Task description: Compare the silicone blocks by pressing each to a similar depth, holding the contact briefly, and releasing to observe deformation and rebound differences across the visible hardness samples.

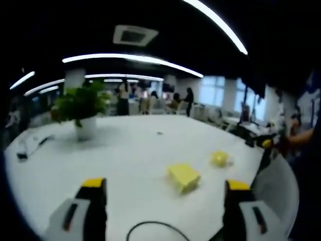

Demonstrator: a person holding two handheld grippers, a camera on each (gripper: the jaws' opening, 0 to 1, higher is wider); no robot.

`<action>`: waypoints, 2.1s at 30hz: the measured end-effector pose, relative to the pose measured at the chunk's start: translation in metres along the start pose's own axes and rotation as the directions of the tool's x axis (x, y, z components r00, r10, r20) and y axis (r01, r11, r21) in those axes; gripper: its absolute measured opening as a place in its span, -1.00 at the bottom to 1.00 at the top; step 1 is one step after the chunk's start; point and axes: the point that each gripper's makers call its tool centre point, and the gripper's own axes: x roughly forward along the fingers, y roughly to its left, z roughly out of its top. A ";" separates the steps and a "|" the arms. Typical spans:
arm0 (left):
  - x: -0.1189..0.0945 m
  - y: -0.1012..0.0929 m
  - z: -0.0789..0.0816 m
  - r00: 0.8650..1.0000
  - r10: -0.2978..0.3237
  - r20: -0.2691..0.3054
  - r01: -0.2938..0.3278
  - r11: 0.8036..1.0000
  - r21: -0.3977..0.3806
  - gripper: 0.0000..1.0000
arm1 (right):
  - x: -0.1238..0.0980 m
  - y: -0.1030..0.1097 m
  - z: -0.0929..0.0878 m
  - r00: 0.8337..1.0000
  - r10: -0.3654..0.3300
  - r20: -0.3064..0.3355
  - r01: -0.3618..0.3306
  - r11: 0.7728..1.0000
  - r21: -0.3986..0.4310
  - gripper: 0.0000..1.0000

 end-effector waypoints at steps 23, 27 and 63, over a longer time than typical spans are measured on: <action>0.014 0.001 -0.006 0.997 -0.055 -0.052 0.054 0.998 -0.009 1.00 | -0.003 0.001 0.014 0.998 -0.004 0.065 0.010 0.996 -0.094 0.93; 0.015 -0.001 -0.005 0.997 -0.058 -0.052 0.056 0.998 -0.023 1.00 | 0.000 0.001 0.018 0.998 -0.006 0.065 0.012 0.996 -0.086 0.93; 0.011 0.005 -0.008 0.999 -0.038 -0.024 0.036 0.996 -0.078 1.00 | 0.000 -0.012 0.005 0.999 -0.052 -0.002 0.052 0.996 0.072 0.93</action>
